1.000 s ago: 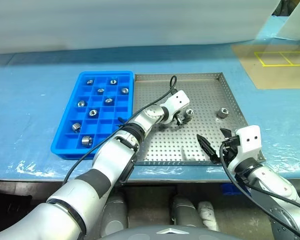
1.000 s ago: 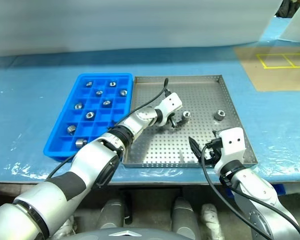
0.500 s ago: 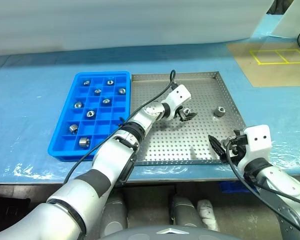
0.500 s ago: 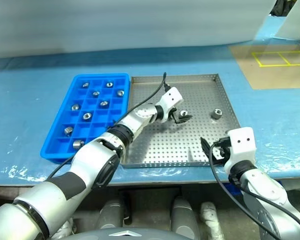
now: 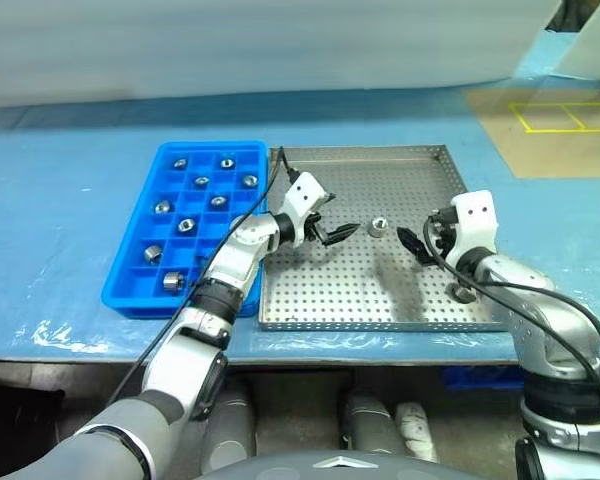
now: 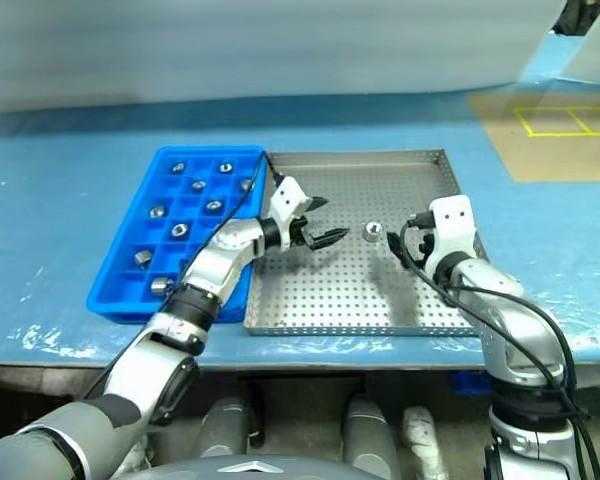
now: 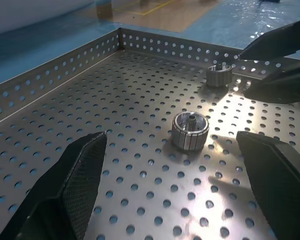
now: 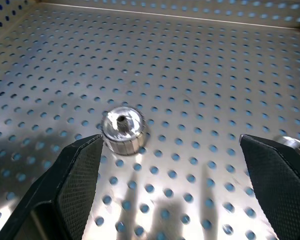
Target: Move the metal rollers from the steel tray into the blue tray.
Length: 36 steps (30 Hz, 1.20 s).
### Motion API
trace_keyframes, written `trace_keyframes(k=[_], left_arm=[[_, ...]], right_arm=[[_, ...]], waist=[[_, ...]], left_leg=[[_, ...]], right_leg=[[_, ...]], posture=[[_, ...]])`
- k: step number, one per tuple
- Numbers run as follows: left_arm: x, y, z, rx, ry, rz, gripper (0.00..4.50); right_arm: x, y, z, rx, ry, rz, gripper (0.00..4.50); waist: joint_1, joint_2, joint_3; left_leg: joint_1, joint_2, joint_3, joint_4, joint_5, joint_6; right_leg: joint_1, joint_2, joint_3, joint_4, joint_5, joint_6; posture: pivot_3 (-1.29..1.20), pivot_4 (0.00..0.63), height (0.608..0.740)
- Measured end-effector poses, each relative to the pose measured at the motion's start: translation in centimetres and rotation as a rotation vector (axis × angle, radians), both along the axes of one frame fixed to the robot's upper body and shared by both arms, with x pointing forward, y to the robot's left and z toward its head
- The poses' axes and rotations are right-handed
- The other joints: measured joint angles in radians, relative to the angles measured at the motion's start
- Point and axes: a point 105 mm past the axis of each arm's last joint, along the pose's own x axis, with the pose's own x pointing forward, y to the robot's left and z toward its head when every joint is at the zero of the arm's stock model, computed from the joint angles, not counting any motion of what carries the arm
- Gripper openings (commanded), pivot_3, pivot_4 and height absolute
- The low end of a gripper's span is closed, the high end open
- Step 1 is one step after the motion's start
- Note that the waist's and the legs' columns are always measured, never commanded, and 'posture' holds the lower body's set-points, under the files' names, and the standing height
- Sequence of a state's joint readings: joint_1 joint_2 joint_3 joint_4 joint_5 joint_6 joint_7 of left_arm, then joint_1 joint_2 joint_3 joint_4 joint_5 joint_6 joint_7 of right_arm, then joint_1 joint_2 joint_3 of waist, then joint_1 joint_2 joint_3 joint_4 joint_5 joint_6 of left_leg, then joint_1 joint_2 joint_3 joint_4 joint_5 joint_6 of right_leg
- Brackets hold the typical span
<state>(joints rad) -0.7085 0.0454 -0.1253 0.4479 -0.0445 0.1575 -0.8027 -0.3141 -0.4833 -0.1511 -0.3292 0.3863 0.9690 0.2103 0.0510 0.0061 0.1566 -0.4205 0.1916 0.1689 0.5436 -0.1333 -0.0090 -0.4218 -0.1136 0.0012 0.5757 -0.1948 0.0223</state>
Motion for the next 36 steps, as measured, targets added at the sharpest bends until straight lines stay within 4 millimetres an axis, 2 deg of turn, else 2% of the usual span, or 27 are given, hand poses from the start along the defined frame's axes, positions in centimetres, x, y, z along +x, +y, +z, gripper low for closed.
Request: trace_keyframes(k=[6, 14, 17, 23, 24, 30, 33, 36], left_arm=[[-2.4, 2.2, 1.0, -0.015, -0.017, -0.012, 4.36], [-3.9, 4.2, 0.8, 0.024, -0.019, 0.002, 4.36], [-4.2, 4.3, 0.9, 0.018, -0.024, 0.010, 4.39], [-4.5, 4.8, 1.1, 0.010, -0.029, 0.029, 4.39], [-4.6, 5.0, 1.0, 0.016, -0.030, 0.033, 4.39], [-5.4, 6.4, 0.6, 0.007, -0.029, 0.087, 4.39], [-6.3, 7.6, 0.3, 0.006, -0.023, 0.133, 4.39], [-7.4, 8.3, -0.1, 0.004, -0.015, 0.170, 4.39]], right_arm=[[2.3, 1.0, -1.2, 0.050, 0.074, 0.047, 4.50], [3.6, 1.3, -3.6, 0.003, 0.154, 0.083, 4.50], [4.1, 1.3, -3.8, -0.018, 0.156, 0.090, 3.86], [4.6, 1.1, -4.0, -0.070, 0.135, 0.097, 1.78], [4.7, 1.1, -4.0, -0.074, 0.132, 0.100, 1.64], [5.1, 1.6, -3.7, -0.119, 0.084, 0.148, 1.64], [5.5, 3.5, -2.2, -0.064, 0.025, 0.212, 1.64], [6.2, 6.9, 0.9, -0.001, -0.069, 0.318, 1.64]], waist=[[0.027, 0.000, 0.000], [0.050, 0.000, 0.000], [0.053, 0.000, 0.000], [0.054, 0.000, 0.000], [0.054, 0.000, 0.000], [0.059, 0.000, 0.000], [0.058, -0.001, 0.001], [0.062, -0.001, 0.001]], left_leg=[[0.001, 0.001, 0.000, 0.001, 0.001, -0.002], [0.001, 0.003, 0.000, 0.001, 0.003, -0.006], [0.001, 0.004, 0.000, 0.001, 0.004, -0.007], [0.001, 0.007, 0.000, 0.001, 0.004, -0.008], [0.001, 0.007, 0.000, 0.000, 0.005, -0.009], [0.001, 0.008, 0.000, 0.000, 0.005, -0.009], [0.000, 0.010, 0.001, -0.001, 0.005, -0.010], [-0.001, 0.012, 0.001, -0.001, 0.006, -0.011]], right_leg=[[0.000, 0.000, 0.000, 0.003, -0.001, -0.001], [-0.002, 0.001, 0.000, 0.009, -0.001, -0.002], [-0.002, 0.001, 0.000, 0.009, -0.001, -0.002], [-0.003, 0.003, -0.001, 0.010, -0.002, -0.003], [-0.003, 0.004, -0.001, 0.011, -0.002, -0.004], [-0.005, 0.004, -0.001, 0.012, -0.003, -0.005], [-0.007, 0.006, -0.001, 0.013, -0.003, -0.006], [-0.009, 0.007, -0.002, 0.015, -0.003, -0.008]], posture=[[0.08, 0.150, 0.740], [0.15, 0.150, 0.740], [0.16, 0.150, 0.740], [0.19, 0.150, 0.740], [0.20, 0.150, 0.740], [0.26, 0.150, 0.740], [0.31, 0.150, 0.740], [0.37, 0.150, 0.740]])
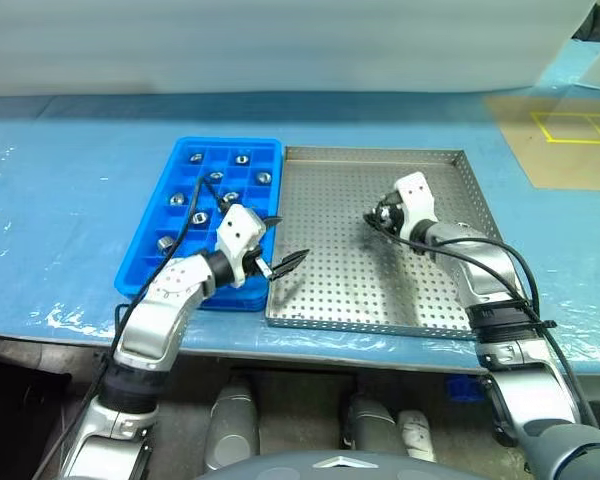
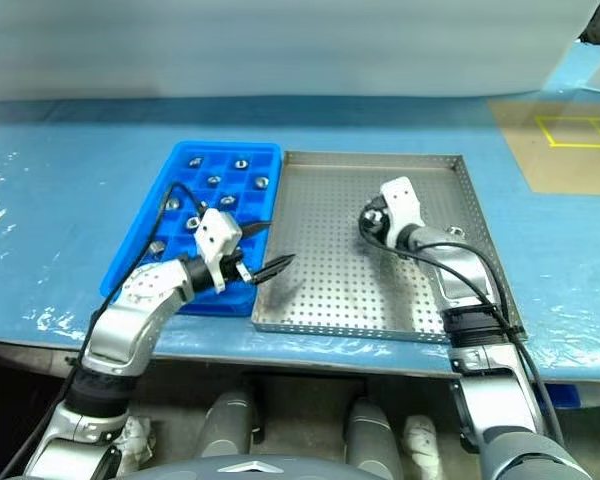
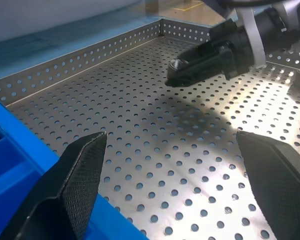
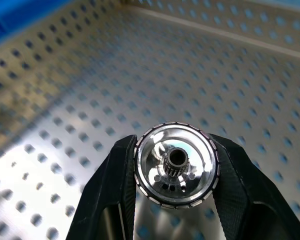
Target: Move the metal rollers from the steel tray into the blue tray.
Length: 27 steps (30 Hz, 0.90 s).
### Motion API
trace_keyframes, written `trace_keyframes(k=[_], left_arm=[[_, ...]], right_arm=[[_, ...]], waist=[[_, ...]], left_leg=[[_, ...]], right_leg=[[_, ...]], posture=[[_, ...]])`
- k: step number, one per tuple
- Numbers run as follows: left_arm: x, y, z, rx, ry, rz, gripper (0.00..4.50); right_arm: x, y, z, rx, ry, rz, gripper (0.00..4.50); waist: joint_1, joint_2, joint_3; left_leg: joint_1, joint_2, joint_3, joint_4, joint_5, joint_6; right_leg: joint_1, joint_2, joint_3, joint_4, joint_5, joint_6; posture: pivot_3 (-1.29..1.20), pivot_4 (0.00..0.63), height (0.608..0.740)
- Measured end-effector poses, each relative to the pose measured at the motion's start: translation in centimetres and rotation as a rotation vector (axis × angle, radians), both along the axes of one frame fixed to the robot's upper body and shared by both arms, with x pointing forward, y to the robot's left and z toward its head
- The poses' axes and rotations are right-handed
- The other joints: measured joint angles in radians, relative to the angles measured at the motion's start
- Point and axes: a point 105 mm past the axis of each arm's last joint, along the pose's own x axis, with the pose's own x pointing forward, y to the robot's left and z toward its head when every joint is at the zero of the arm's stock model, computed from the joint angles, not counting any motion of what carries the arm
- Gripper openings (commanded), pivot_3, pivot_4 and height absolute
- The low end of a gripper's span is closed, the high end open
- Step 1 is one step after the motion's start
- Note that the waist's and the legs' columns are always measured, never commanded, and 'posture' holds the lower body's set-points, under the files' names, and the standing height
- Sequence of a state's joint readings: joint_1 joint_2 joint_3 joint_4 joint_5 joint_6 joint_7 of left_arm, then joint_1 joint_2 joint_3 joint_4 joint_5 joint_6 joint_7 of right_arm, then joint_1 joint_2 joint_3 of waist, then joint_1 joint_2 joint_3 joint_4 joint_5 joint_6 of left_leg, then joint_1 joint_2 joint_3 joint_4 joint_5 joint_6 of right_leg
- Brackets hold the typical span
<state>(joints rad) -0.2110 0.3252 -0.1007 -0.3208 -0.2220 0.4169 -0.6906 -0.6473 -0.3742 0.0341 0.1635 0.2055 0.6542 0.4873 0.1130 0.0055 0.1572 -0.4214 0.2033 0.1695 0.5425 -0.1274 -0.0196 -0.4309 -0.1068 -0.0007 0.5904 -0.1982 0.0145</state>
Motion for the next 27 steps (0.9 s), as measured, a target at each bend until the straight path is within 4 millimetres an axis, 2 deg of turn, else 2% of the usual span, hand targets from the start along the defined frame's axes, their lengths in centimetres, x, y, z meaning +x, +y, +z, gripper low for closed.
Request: trace_keyframes(k=[2, 5, 7, 10, 16, 27], left_arm=[[-0.5, 0.5, -0.1, -0.003, 0.003, 0.036, 4.39], [-1.0, 1.2, 0.1, -0.009, -0.007, 0.087, 4.39], [-1.3, 1.4, 0.2, -0.016, -0.010, 0.110, 4.39], [-1.6, 2.0, 0.1, -0.028, -0.001, 0.146, 4.39], [-2.8, 3.7, -2.3, -0.016, 0.083, 0.223, 4.39], [-4.5, 3.8, -2.4, -0.021, 0.096, 0.210, 4.39]], right_arm=[[0.3, 2.4, 2.3, 0.022, -0.058, 0.071, 1.64], [0.4, 6.0, 4.5, 0.044, -0.112, 0.176, 1.64], [0.2, 8.4, 5.1, 0.051, -0.120, 0.250, 1.64], [-0.1, 10.7, 4.9, 0.035, -0.104, 0.329, 1.64], [-1.0, 12.8, 2.7, -0.034, -0.018, 0.465, 1.64], [-3.5, 14.9, 0.4, -0.099, 0.066, 0.655, 1.64]], waist=[[0.012, 0.000, 0.000], [0.038, 0.000, 0.000], [0.050, 0.000, 0.000], [0.081, 0.000, 0.000], [0.128, -0.001, 0.000], [0.211, -0.001, 0.000]], left_leg=[[0.000, 0.001, 0.000, 0.000, 0.001, -0.001], [0.000, 0.002, 0.000, -0.001, 0.001, -0.002], [-0.001, 0.002, 0.000, -0.002, 0.001, -0.002], [-0.002, 0.002, -0.001, -0.002, 0.001, -0.002], [-0.008, 0.002, -0.005, -0.002, 0.002, -0.004], [-0.010, 0.007, -0.018, -0.002, 0.006, -0.012]], right_leg=[[-0.001, 0.001, 0.000, 0.000, 0.000, -0.001], [-0.001, 0.001, -0.001, 0.000, 0.000, -0.001], [-0.001, 0.001, -0.001, 0.000, 0.000, -0.001], [-0.001, 0.001, -0.001, 0.000, 0.000, -0.001], [-0.005, 0.002, 0.000, 0.000, 0.000, -0.001], [-0.006, 0.013, 0.001, 0.001, 0.000, -0.003]], posture=[[0.41, 0.150, 0.740], [0.45, 0.150, 0.740], [0.48, 0.150, 0.740], [0.52, 0.150, 0.740], [0.57, 0.150, 0.740], [0.63, 0.150, 0.740]])
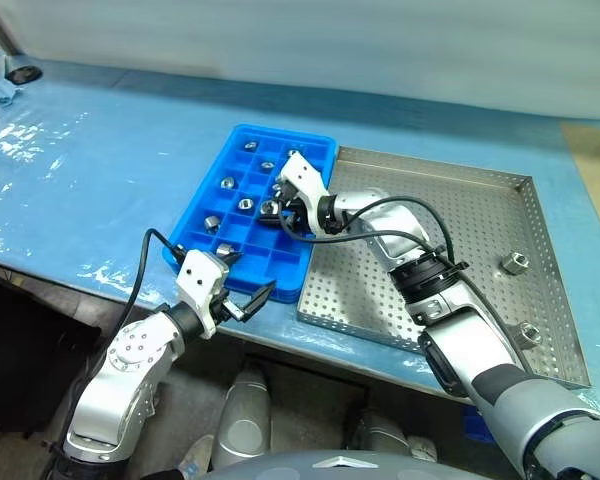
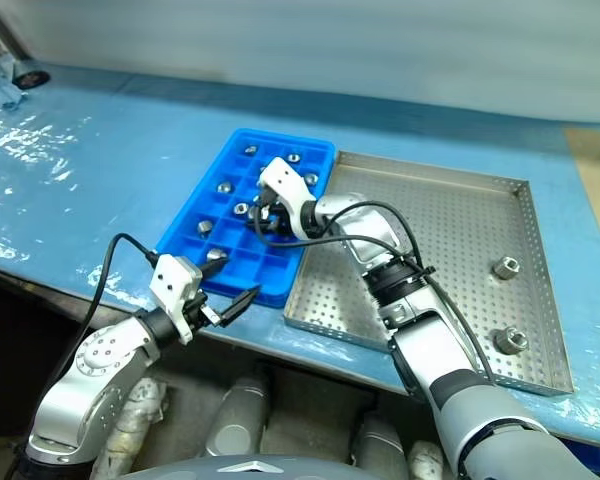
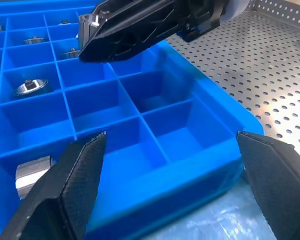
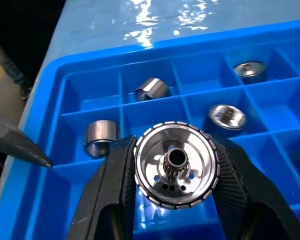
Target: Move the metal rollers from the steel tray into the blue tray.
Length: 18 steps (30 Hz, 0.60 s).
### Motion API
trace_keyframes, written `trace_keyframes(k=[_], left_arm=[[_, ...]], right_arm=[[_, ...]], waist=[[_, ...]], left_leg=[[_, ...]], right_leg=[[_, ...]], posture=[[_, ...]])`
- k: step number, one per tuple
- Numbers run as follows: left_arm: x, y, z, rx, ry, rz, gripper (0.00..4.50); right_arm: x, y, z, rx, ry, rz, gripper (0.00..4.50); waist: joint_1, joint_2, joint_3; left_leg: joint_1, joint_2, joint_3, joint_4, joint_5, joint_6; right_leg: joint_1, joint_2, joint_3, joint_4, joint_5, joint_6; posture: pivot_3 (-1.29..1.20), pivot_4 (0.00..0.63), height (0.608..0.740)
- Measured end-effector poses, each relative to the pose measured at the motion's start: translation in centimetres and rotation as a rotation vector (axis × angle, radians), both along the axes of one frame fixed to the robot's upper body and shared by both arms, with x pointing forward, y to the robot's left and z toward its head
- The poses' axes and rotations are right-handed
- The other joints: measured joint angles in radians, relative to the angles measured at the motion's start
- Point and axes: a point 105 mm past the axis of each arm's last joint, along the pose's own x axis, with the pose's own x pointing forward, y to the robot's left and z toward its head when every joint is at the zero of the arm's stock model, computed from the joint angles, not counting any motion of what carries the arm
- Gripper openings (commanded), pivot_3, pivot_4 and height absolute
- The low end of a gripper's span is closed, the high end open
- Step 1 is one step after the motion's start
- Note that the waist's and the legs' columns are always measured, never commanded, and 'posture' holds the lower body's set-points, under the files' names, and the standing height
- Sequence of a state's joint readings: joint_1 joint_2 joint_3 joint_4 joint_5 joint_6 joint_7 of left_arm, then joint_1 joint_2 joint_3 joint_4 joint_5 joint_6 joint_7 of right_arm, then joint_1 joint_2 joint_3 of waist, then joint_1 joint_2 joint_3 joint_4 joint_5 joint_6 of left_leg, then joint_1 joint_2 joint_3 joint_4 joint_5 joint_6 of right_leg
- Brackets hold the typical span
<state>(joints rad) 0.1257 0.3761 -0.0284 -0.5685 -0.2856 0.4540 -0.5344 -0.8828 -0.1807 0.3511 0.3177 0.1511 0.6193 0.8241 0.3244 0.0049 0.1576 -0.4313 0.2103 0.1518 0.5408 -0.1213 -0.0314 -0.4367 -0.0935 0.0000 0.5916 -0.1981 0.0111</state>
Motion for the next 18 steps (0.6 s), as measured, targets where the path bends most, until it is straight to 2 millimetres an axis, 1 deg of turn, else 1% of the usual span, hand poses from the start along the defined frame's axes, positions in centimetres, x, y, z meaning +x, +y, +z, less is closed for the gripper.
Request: trace_keyframes(k=[2, 5, 12, 18], left_arm=[[0.0, 0.0, 0.1, 0.001, -0.003, 0.005, 4.39], [0.0, 0.0, 0.2, 0.002, -0.007, 0.010, 4.39], [0.0, 0.1, 0.2, 0.008, -0.008, 0.006, 4.39], [0.2, -0.1, 0.4, 0.008, -0.016, 0.002, 4.39]], right_arm=[[-0.5, 0.5, -0.7, -0.018, 0.012, 0.020, 1.64], [-0.7, 0.7, -1.5, -0.035, 0.019, 0.018, 1.64], [0.4, -0.2, -2.5, -0.076, -0.001, -0.044, 1.64], [1.0, -0.8, -3.0, -0.089, -0.005, -0.072, 1.64]], waist=[[0.014, 0.000, 0.000], [0.034, 0.000, 0.000], [0.072, 0.001, 0.000], [0.086, 0.001, 0.001]], left_leg=[[0.000, 0.002, -0.001, 0.000, 0.001, -0.002], [0.001, 0.004, -0.002, 0.000, 0.002, -0.004], [0.010, 0.003, -0.003, 0.000, 0.003, -0.006], [0.012, 0.003, -0.003, -0.002, 0.003, -0.006]], right_leg=[[0.000, 0.003, 0.000, 0.001, 0.001, -0.001], [-0.001, 0.004, 0.000, 0.002, -0.001, 0.002], [-0.002, 0.004, 0.004, 0.015, -0.003, 0.000], [-0.002, 0.004, 0.004, 0.016, -0.003, 0.000]], posture=[[0.63, 0.150, 0.740], [0.63, 0.150, 0.740], [0.62, 0.150, 0.740], [0.62, 0.150, 0.740]])
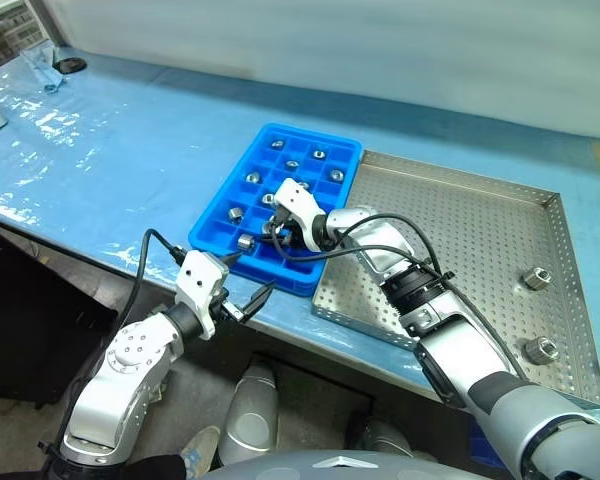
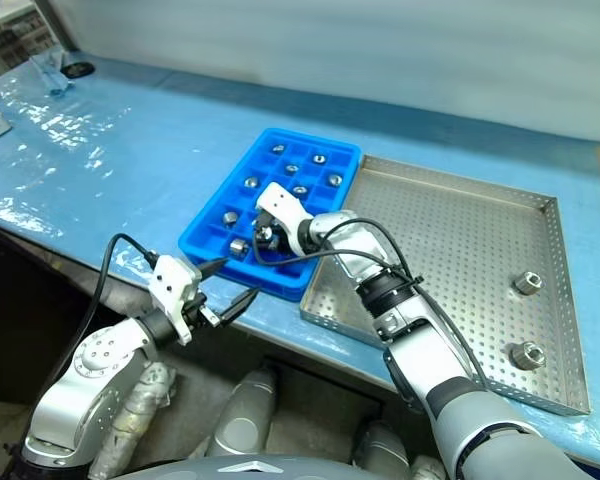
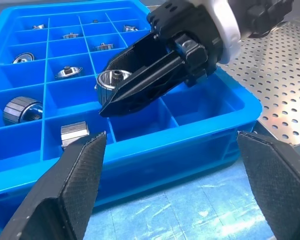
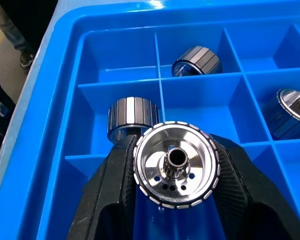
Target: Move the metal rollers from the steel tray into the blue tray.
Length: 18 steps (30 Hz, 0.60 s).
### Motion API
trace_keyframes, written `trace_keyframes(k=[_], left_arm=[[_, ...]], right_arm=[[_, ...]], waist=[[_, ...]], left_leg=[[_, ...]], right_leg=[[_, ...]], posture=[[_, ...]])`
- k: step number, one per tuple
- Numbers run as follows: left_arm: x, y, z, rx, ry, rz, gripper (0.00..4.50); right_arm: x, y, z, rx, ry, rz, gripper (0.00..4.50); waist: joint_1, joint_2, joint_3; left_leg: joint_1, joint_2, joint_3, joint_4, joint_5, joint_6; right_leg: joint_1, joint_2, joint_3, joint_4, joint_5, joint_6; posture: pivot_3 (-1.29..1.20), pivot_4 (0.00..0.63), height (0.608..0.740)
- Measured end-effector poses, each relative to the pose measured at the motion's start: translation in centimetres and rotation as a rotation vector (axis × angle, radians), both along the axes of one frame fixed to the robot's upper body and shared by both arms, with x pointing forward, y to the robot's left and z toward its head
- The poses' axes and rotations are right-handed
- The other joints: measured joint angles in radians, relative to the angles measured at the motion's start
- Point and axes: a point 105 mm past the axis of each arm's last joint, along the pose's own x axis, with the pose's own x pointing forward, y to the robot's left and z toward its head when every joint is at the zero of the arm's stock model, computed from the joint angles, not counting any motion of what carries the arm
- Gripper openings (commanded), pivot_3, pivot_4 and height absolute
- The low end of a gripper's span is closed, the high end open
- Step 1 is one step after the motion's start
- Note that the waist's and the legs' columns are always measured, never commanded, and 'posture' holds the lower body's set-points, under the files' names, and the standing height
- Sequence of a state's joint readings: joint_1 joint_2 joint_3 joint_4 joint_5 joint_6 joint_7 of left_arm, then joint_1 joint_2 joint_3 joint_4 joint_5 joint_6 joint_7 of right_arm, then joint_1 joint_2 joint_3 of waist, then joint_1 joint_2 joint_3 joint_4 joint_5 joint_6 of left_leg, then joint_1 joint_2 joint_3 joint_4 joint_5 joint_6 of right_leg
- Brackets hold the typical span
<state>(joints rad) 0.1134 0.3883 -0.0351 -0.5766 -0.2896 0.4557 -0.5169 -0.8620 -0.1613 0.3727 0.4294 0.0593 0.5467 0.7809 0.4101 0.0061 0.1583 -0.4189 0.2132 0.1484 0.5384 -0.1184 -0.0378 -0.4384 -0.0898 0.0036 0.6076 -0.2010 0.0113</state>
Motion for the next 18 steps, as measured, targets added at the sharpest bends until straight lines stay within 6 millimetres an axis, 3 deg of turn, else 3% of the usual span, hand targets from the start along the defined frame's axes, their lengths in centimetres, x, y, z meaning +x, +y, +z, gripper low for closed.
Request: trace_keyframes(k=[11, 18], left_arm=[[0.3, -0.3, 0.4, -0.001, -0.011, -0.014, 4.39], [0.5, -0.5, 0.5, -0.001, -0.014, -0.021, 4.39]], right_arm=[[1.6, -0.9, 1.0, 0.031, 0.005, -0.084, 1.64], [1.3, -2.0, -0.3, -0.045, 0.019, -0.070, 1.64]], waist=[[0.015, 0.000, 0.000], [0.014, 0.000, 0.000]], left_leg=[[0.000, 0.002, 0.001, 0.000, 0.001, -0.002], [0.000, 0.002, 0.001, 0.000, 0.002, -0.003]], right_leg=[[-0.001, 0.003, 0.000, 0.000, -0.001, -0.003], [0.000, 0.004, 0.000, 0.000, -0.001, -0.003]], posture=[[0.60, 0.150, 0.740], [0.59, 0.150, 0.740]])
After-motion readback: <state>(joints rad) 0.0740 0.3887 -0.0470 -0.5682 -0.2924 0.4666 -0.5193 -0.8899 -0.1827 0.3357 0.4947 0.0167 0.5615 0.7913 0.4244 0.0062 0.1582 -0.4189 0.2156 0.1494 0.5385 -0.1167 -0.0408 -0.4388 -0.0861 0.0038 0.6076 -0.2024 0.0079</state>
